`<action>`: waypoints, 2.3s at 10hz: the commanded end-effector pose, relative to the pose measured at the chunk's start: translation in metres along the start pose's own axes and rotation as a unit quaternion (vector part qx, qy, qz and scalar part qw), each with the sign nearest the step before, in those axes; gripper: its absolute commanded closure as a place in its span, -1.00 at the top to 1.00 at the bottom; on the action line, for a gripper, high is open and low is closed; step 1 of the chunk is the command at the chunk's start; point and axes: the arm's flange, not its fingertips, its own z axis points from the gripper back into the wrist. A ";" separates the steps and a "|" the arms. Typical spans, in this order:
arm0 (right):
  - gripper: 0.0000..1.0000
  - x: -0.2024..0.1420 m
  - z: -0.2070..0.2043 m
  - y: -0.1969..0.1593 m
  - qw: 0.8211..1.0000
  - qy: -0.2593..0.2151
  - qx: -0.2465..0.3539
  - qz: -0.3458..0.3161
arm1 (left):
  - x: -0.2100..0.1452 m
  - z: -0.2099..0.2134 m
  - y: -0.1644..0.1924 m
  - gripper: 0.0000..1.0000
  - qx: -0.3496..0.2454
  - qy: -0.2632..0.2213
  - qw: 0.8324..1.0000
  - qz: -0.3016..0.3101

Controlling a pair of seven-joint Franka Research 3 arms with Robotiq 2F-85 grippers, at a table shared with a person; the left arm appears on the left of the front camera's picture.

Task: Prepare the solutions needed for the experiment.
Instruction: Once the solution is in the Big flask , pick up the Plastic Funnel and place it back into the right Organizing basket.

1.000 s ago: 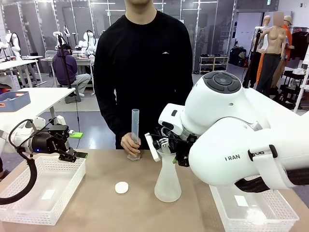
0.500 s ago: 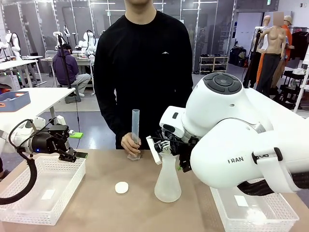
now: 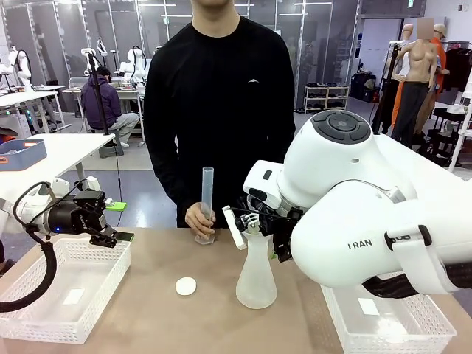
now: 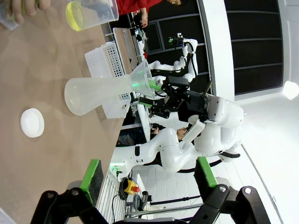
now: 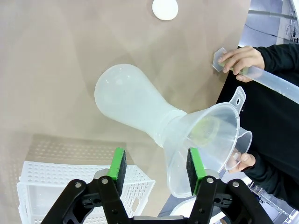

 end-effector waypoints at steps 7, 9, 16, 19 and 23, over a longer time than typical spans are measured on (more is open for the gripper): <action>0.32 -0.001 0.041 -0.006 0.999 -0.008 -0.049 0.012 | 0.000 -0.001 -0.002 1.00 0.001 0.001 1.000 -0.001; 0.32 -0.007 0.060 -0.017 0.994 -0.031 -0.101 -0.005 | 0.000 -0.001 -0.002 1.00 0.001 0.001 1.000 -0.001; 0.32 -0.169 0.103 -0.036 0.928 -0.121 0.041 -0.351 | 0.000 -0.001 -0.002 1.00 0.001 0.001 1.000 -0.001; 0.32 -0.228 0.098 -0.012 0.864 -0.114 0.092 -0.481 | 0.000 -0.001 -0.002 1.00 0.001 0.001 1.000 -0.001; 0.32 -0.227 0.099 -0.013 0.891 -0.113 0.079 -0.433 | 0.000 -0.001 -0.002 1.00 0.001 0.001 1.000 -0.001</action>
